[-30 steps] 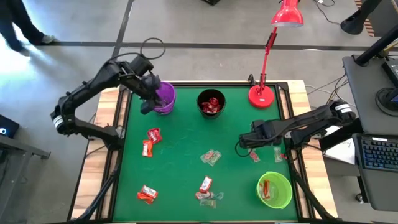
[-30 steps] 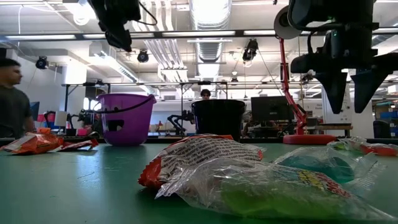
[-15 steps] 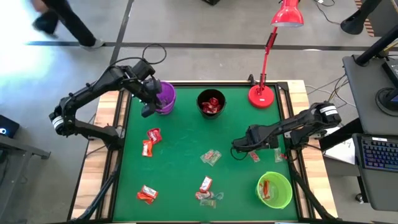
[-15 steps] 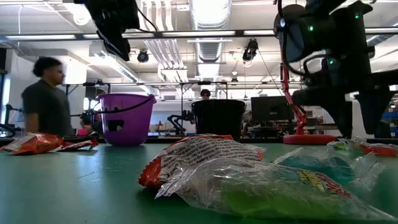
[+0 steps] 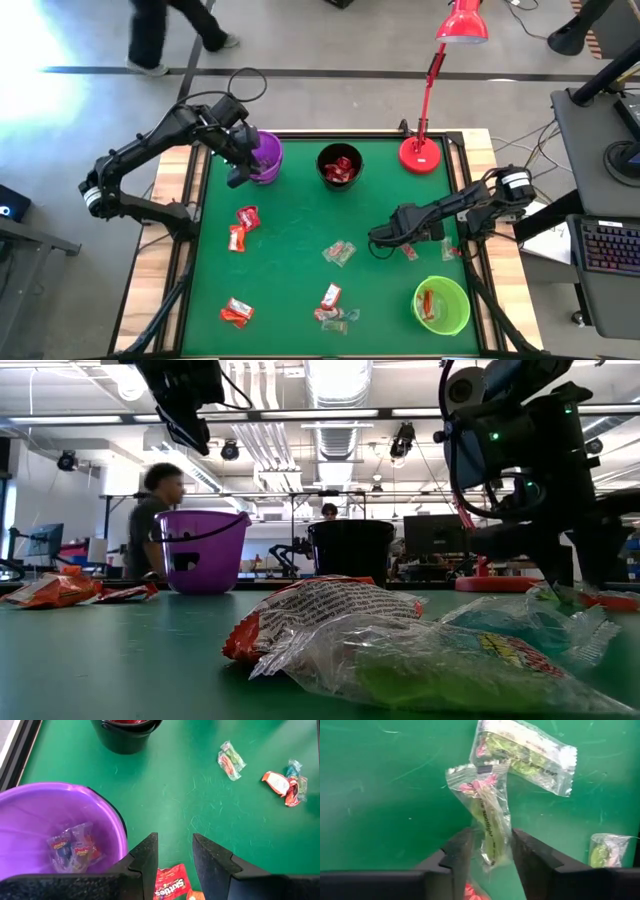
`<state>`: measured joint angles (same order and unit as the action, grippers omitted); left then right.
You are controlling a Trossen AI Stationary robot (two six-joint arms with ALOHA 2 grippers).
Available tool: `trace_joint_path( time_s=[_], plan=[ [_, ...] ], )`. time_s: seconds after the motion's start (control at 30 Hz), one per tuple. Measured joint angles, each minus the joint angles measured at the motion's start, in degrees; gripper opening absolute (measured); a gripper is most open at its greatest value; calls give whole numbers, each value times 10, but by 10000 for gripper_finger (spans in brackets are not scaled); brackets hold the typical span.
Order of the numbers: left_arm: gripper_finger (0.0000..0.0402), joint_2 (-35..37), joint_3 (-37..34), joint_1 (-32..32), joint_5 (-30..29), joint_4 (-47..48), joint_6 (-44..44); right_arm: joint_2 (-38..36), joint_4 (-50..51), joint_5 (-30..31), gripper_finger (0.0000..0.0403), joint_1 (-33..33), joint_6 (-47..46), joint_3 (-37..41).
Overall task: Sort candy
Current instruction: Put the green gummy into the violet bucket
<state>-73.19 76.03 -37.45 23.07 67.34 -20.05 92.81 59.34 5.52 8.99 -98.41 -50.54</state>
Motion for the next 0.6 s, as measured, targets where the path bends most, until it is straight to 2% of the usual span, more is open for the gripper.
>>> trace_joint_path(
  time_s=[0.3, 0.47, 0.6],
  plan=[
    [103, 0, 0, 0, 0, 2, 0, -15, 2, 0, 21, 0, -6, 3],
    [103, 0, 0, 0, 0, 5, 0, -28, 4, -29, 13, 2, 8, -8],
    [103, 0, 0, 0, 0, 4, -3, -55, 3, -13, 13, 4, 25, -41]
  ],
)
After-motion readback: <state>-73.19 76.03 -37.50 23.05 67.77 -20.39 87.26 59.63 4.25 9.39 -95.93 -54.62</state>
